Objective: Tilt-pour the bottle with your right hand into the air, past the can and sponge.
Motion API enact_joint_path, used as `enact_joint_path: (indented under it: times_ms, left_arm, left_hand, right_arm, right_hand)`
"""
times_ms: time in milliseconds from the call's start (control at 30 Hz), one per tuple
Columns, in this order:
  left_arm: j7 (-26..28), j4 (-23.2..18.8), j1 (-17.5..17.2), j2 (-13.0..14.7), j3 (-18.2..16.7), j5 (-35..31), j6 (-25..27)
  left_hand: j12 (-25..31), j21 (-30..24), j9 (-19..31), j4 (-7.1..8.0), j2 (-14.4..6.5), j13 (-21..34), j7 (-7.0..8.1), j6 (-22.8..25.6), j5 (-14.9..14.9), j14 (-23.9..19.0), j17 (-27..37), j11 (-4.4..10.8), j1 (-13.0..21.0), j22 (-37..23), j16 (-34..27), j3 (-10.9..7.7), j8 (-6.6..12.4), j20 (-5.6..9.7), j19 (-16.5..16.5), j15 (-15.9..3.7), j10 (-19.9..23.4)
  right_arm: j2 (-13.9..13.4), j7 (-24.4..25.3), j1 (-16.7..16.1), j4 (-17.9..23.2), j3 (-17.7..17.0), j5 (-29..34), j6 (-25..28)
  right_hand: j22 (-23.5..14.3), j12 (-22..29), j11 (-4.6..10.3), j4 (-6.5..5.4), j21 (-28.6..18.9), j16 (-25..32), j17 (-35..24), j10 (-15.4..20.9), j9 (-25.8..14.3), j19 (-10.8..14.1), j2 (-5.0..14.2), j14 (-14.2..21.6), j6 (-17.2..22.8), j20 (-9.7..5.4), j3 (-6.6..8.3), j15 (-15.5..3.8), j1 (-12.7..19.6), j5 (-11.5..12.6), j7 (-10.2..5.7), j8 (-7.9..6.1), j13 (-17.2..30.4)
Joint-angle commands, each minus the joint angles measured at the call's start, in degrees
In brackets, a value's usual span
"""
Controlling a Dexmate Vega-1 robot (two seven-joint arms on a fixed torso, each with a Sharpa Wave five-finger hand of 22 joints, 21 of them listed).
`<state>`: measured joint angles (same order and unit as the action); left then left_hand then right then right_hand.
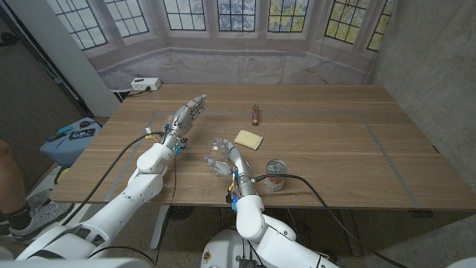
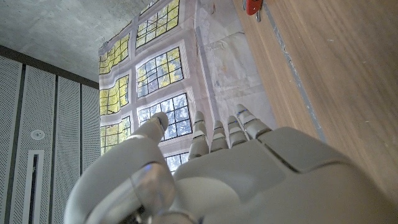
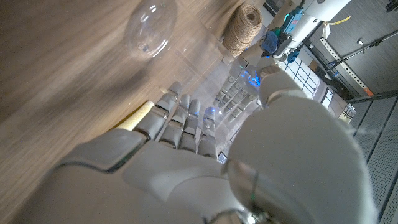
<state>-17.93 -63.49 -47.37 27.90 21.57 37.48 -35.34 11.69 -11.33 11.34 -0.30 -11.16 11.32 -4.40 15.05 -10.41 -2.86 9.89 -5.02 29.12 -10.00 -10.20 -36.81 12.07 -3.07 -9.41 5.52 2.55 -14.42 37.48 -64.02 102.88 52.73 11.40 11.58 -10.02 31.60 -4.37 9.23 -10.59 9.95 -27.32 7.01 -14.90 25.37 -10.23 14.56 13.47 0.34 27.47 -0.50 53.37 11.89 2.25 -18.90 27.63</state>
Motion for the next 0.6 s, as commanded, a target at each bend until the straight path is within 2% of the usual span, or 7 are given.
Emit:
enact_joint_path:
  times_ms: [33,433,600]
  left_arm:
    - [-0.7,1.3,1.0,-0.5,0.2,0.1,-0.1]
    - [-1.0,1.8,1.5,-0.7,0.3,0.1,0.0]
    - [-1.0,2.0,1.6,-0.7,0.3,0.2,0.1]
  left_hand:
    - [0.5,-0.1,0.2,-0.05,-0.1,0.2,-0.12,0.0,-0.6,0.2,0.0,-0.27,0.9,-0.1,-0.3,-0.02,-0.10,-0.07,0.1,0.28,0.0]
    - [0.5,-0.1,0.3,-0.04,-0.1,0.2,-0.07,0.1,-0.6,0.2,0.0,-0.27,0.9,-0.1,-0.3,-0.02,-0.18,-0.09,0.1,0.37,0.0]
    - [0.5,-0.1,0.3,-0.06,0.0,0.2,0.00,0.1,-0.6,0.3,0.0,-0.24,0.9,-0.1,-0.3,-0.01,-0.23,-0.09,0.1,0.38,0.0]
  right_arm:
    - [-1.2,-2.7,0.7,0.0,-0.2,-0.9,-1.8]
    - [-1.9,-3.9,0.9,0.7,-0.3,-0.5,-2.2]
    - [-2.0,-5.0,1.0,1.0,-0.4,-1.0,-1.9]
  right_hand:
    - [-0.1,-1.0,-0.44,-0.01,0.1,0.0,0.5,-1.5,-0.1,-1.3,0.08,-2.0,-1.3,0.22,-0.55,0.76,-0.9,-0.1,0.43,0.69,-0.4]
    - [-0.1,-2.8,-1.44,-0.47,0.1,0.2,1.6,-4.4,-0.1,-3.8,0.29,-5.1,-3.7,1.17,-1.69,2.55,-3.1,-0.3,1.40,1.85,-1.2]
    - [-0.1,-3.3,-2.10,-0.61,0.1,0.2,2.0,-5.1,-0.2,-4.9,0.44,-6.4,-4.8,0.69,-2.05,3.22,-3.9,-0.4,1.65,2.39,-1.4]
